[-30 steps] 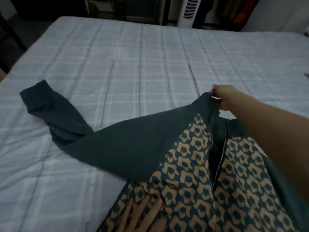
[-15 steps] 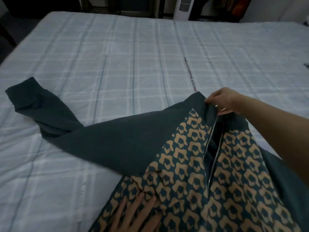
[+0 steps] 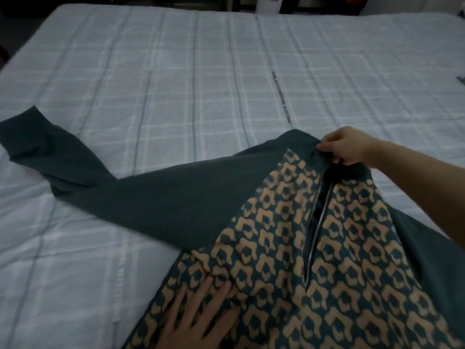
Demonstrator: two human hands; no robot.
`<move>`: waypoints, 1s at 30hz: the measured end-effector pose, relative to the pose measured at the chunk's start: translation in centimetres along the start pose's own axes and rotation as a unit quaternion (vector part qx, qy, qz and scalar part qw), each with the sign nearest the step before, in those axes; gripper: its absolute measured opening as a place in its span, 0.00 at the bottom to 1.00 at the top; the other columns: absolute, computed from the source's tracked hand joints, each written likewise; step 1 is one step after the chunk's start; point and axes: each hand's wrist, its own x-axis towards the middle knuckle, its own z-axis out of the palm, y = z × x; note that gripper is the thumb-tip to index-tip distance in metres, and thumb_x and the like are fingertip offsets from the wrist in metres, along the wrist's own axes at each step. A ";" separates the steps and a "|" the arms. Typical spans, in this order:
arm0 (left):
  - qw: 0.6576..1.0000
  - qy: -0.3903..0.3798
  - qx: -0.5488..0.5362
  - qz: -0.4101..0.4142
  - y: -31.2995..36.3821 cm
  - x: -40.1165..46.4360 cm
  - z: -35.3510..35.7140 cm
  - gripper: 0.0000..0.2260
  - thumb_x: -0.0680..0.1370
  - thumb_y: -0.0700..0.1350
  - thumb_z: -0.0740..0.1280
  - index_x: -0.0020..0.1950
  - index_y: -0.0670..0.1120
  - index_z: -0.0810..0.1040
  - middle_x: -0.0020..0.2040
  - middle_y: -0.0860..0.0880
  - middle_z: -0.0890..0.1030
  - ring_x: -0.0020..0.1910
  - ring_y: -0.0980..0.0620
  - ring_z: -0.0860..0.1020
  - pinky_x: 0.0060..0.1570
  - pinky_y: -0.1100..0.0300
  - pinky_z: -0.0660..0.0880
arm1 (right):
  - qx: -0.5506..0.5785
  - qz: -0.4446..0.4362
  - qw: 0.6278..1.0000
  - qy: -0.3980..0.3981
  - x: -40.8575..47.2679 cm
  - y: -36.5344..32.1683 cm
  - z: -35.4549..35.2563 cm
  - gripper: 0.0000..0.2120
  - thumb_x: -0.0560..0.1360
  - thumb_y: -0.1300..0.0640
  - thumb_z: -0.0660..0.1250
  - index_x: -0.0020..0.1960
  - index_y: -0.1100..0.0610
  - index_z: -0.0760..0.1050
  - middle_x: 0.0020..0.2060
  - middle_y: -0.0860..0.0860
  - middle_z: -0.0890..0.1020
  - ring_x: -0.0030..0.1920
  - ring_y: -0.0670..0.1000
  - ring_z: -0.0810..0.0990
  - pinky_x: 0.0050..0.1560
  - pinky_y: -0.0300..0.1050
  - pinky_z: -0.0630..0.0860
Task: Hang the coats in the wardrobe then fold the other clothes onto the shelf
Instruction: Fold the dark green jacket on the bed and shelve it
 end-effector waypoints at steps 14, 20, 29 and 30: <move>0.983 -0.089 -0.133 -0.089 2.0 -0.5 -1.9 0.25 0.70 0.59 0.63 0.67 0.57 0.74 0.76 0.51 0.65 0.74 0.46 0.64 0.66 0.40 0.61 | -0.050 -0.157 0.932 0.323 -14.9 3.0 8.3 0.13 0.75 0.62 0.60 0.59 0.57 0.71 0.55 0.53 0.71 0.56 0.51 0.68 0.57 0.51 0.70; 0.972 -0.146 -0.153 -0.106 2.1 -0.4 -4.2 0.25 0.74 0.58 0.58 0.71 0.56 0.66 0.78 0.52 0.59 0.78 0.48 0.55 0.72 0.41 0.54 | -0.195 -0.113 0.968 0.111 -20.7 6.4 17.2 0.29 0.81 0.40 0.45 0.78 0.51 0.49 0.77 0.54 0.56 0.76 0.53 0.53 0.76 0.56 0.49; 0.948 -0.055 -0.258 -0.177 1.0 -3.1 -10.1 0.20 0.82 0.55 0.48 0.72 0.54 0.68 0.79 0.55 0.55 0.77 0.55 0.55 0.76 0.51 0.49 | 0.010 -0.127 0.973 0.190 -35.1 -1.0 21.0 0.15 0.77 0.57 0.62 0.64 0.52 0.71 0.60 0.47 0.71 0.60 0.47 0.70 0.61 0.44 0.73; 0.944 -0.054 -0.266 -0.189 1.1 -5.0 -10.8 0.21 0.83 0.56 0.47 0.73 0.55 0.67 0.79 0.55 0.55 0.77 0.55 0.55 0.76 0.51 0.49 | -0.008 -0.157 0.976 0.151 -36.6 -0.6 22.3 0.19 0.78 0.55 0.61 0.69 0.50 0.68 0.66 0.47 0.69 0.66 0.47 0.67 0.69 0.45 0.67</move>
